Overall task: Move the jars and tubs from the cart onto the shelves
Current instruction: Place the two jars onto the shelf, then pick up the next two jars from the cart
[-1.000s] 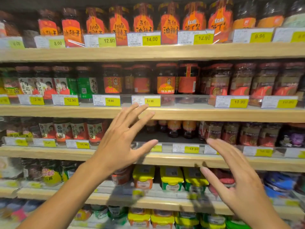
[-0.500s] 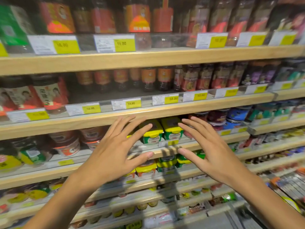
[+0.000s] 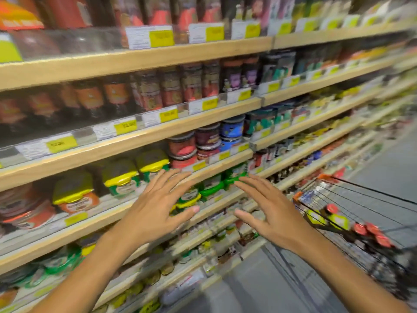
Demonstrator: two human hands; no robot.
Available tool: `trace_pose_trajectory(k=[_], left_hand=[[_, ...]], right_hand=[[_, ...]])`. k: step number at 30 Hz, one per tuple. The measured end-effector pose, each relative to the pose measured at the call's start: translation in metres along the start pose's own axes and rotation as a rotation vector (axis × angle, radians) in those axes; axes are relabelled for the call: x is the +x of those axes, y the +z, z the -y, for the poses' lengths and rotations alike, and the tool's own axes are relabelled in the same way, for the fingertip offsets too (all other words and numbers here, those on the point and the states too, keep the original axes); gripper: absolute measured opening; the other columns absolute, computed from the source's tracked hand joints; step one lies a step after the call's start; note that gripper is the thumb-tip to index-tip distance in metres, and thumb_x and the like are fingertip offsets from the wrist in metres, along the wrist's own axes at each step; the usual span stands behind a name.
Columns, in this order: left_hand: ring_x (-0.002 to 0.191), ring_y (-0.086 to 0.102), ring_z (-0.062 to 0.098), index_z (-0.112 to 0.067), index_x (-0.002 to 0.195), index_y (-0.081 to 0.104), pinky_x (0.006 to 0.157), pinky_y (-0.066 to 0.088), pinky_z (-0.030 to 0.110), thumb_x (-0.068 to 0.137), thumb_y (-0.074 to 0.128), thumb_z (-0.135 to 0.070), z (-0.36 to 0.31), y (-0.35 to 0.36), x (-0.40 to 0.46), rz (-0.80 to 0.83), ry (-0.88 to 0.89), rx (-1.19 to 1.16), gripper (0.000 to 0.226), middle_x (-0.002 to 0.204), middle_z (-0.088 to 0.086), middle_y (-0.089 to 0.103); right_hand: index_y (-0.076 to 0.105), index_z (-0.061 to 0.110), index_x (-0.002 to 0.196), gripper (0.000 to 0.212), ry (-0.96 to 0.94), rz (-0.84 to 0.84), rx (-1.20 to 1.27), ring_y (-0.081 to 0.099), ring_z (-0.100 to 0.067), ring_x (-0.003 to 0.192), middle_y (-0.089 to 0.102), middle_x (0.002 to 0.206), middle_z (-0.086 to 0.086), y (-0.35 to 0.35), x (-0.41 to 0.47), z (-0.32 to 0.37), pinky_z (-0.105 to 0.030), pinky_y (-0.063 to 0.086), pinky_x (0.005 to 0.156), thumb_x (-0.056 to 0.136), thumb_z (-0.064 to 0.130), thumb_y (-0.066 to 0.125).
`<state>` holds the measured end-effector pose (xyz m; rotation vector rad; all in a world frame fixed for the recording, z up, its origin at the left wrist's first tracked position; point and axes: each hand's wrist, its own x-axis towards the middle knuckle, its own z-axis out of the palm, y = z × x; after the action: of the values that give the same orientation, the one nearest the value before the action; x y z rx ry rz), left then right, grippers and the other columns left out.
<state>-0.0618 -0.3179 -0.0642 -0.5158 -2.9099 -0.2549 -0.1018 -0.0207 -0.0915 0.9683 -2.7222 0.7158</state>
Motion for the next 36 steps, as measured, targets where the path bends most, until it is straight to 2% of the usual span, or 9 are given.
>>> trace_pose_trajectory(k=[6,10,14,16,18,24,29,33,36], left_hand=[[0.152,0.012,0.011,-0.038,0.153,0.03,0.125,0.01,0.045,0.092,0.021,-0.078,-0.099,0.051,0.084,0.074,0.131,-0.059,0.074,0.163,-0.015,0.021],[0.152,0.013,0.011,-0.04,0.154,0.025,0.125,0.0,0.033,0.09,0.016,-0.081,-0.168,0.089,0.138,0.117,0.223,-0.06,0.076,0.163,-0.015,0.021],[0.15,0.02,0.013,-0.036,0.153,0.033,0.124,0.009,0.036,0.091,0.021,-0.079,-0.236,0.128,0.177,0.174,0.335,-0.133,0.076,0.161,-0.012,0.028],[0.151,0.017,0.012,-0.037,0.153,0.031,0.125,0.012,0.042,0.092,0.023,-0.078,-0.261,0.147,0.194,0.202,0.379,-0.155,0.074,0.162,-0.013,0.026],[0.151,0.015,0.01,-0.038,0.153,0.03,0.125,0.008,0.037,0.094,0.03,-0.074,-0.282,0.165,0.215,0.226,0.416,-0.175,0.069,0.162,-0.016,0.023],[0.151,0.012,0.007,-0.039,0.154,0.027,0.122,0.005,0.029,0.096,0.036,-0.068,-0.331,0.218,0.284,0.326,0.545,-0.239,0.066,0.161,-0.019,0.02],[0.148,0.022,0.009,-0.04,0.152,0.031,0.122,0.022,0.038,0.092,0.03,-0.076,-0.348,0.268,0.346,0.364,0.616,-0.313,0.07,0.159,-0.018,0.027],[0.148,0.024,0.009,-0.038,0.152,0.031,0.121,0.025,0.038,0.094,0.038,-0.07,-0.352,0.297,0.401,0.4,0.651,-0.329,0.066,0.159,-0.016,0.028],[0.15,0.019,0.012,-0.038,0.154,0.028,0.122,0.019,0.038,0.095,0.038,-0.068,-0.353,0.316,0.438,0.467,0.681,-0.321,0.067,0.161,-0.015,0.025]], right_hand=[[0.035,0.037,0.152,0.068,0.191,-0.042,0.0,0.021,-0.006,0.148,0.032,0.158,0.015,-0.04,-0.076,-0.102,-0.031,0.023,0.12,0.095,0.073,0.037],[0.041,0.036,0.15,0.071,0.356,-0.071,0.002,0.03,-0.016,0.148,0.038,0.157,0.009,-0.055,-0.132,-0.173,-0.046,0.032,0.117,0.092,0.077,0.039],[0.035,0.039,0.151,0.07,0.473,-0.083,-0.023,0.03,-0.015,0.147,0.038,0.157,0.01,-0.073,-0.184,-0.22,-0.045,0.031,0.117,0.093,0.077,0.037],[0.035,0.036,0.153,0.07,0.538,-0.087,-0.038,0.026,-0.012,0.147,0.034,0.158,0.012,-0.081,-0.206,-0.234,-0.038,0.027,0.12,0.094,0.074,0.04],[0.037,0.033,0.152,0.07,0.597,-0.118,-0.05,0.026,-0.009,0.146,0.035,0.157,0.013,-0.087,-0.225,-0.249,-0.029,0.022,0.119,0.093,0.072,0.041],[0.04,0.031,0.151,0.069,0.772,-0.156,-0.074,0.028,-0.006,0.144,0.038,0.155,0.013,-0.094,-0.264,-0.295,-0.023,0.019,0.117,0.093,0.069,0.045],[0.038,0.03,0.152,0.071,0.896,-0.153,-0.102,0.029,-0.006,0.144,0.038,0.155,0.012,-0.099,-0.263,-0.343,-0.023,0.023,0.115,0.093,0.069,0.046],[0.035,0.033,0.152,0.074,0.999,-0.159,-0.081,0.031,-0.006,0.143,0.039,0.155,0.011,-0.099,-0.247,-0.387,-0.03,0.032,0.116,0.091,0.073,0.042],[0.034,0.034,0.153,0.075,1.073,-0.167,-0.062,0.032,-0.004,0.143,0.038,0.155,0.013,-0.097,-0.236,-0.416,-0.028,0.031,0.116,0.091,0.075,0.044]])
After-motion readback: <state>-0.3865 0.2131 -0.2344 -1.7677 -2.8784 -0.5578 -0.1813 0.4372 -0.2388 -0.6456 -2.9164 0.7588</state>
